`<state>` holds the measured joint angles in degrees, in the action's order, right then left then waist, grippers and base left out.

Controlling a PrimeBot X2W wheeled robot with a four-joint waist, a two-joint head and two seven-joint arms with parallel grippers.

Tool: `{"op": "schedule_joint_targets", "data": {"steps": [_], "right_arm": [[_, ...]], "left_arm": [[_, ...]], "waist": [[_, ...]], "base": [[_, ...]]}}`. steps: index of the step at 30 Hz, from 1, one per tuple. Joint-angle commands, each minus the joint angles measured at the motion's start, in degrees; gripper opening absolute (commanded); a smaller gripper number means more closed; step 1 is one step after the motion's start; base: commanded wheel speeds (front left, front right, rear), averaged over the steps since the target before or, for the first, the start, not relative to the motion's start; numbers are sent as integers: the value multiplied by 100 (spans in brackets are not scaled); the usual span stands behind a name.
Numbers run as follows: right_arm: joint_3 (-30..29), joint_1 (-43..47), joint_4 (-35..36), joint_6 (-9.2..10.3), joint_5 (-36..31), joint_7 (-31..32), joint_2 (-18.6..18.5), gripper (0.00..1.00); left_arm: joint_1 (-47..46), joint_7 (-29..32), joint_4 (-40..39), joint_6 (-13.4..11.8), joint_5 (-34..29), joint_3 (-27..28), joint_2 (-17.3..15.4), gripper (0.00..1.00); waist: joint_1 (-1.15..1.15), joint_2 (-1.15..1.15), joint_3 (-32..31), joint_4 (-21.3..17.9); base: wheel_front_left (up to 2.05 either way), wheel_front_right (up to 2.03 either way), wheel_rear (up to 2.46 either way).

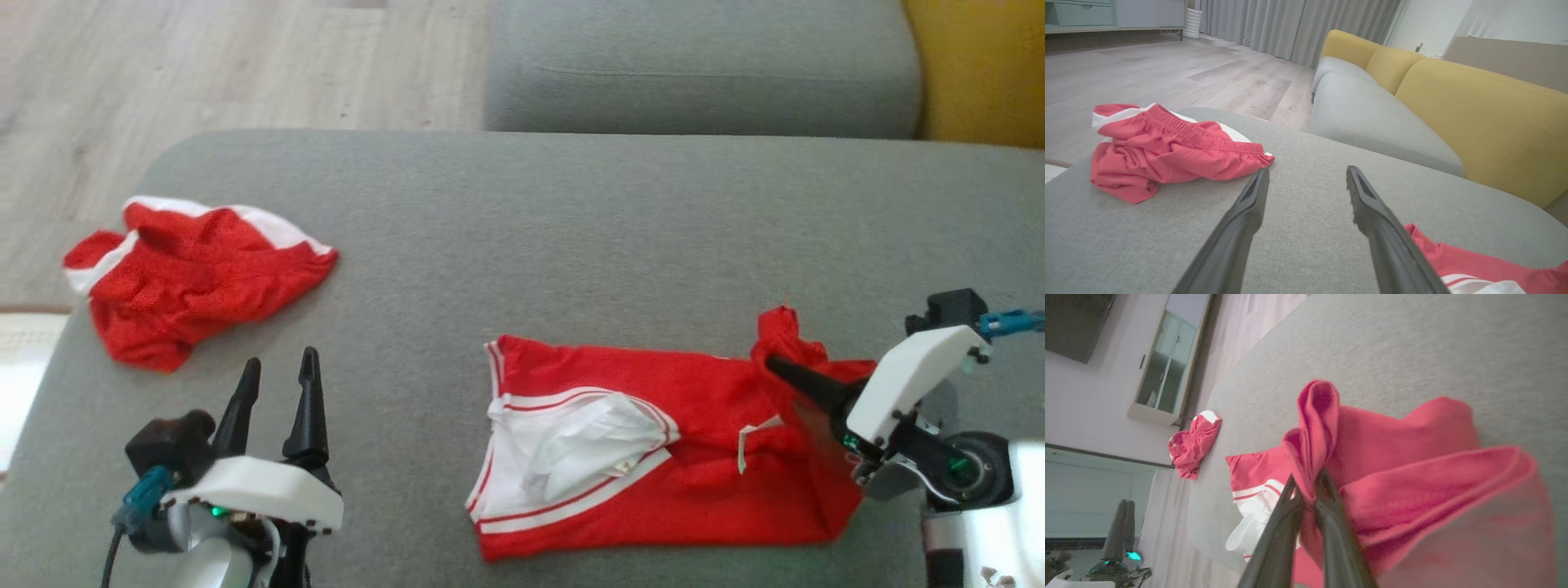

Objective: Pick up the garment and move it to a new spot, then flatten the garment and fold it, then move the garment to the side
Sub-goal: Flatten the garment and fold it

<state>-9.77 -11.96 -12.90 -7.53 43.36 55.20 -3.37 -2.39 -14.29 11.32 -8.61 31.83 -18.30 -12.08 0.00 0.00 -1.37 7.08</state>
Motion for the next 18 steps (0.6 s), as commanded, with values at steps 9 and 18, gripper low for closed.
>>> {"op": "schedule_joint_targets", "data": {"steps": [9, 18], "right_arm": [[873, -402, -571, 4, 1199, -448, 47, 0], [1395, -894, -1382, 4, 1616, -916, 48, 0]], "left_arm": [[-216, 19, -95, 2, -13, 113, -54, 100], [-227, 25, -38, 13, 14, 57, -8, 100]], "waist": [[0, 0, -15, 946], [0, 0, 62, 1450]], "base": [[0, 0, 0], [0, 0, 0]]}}
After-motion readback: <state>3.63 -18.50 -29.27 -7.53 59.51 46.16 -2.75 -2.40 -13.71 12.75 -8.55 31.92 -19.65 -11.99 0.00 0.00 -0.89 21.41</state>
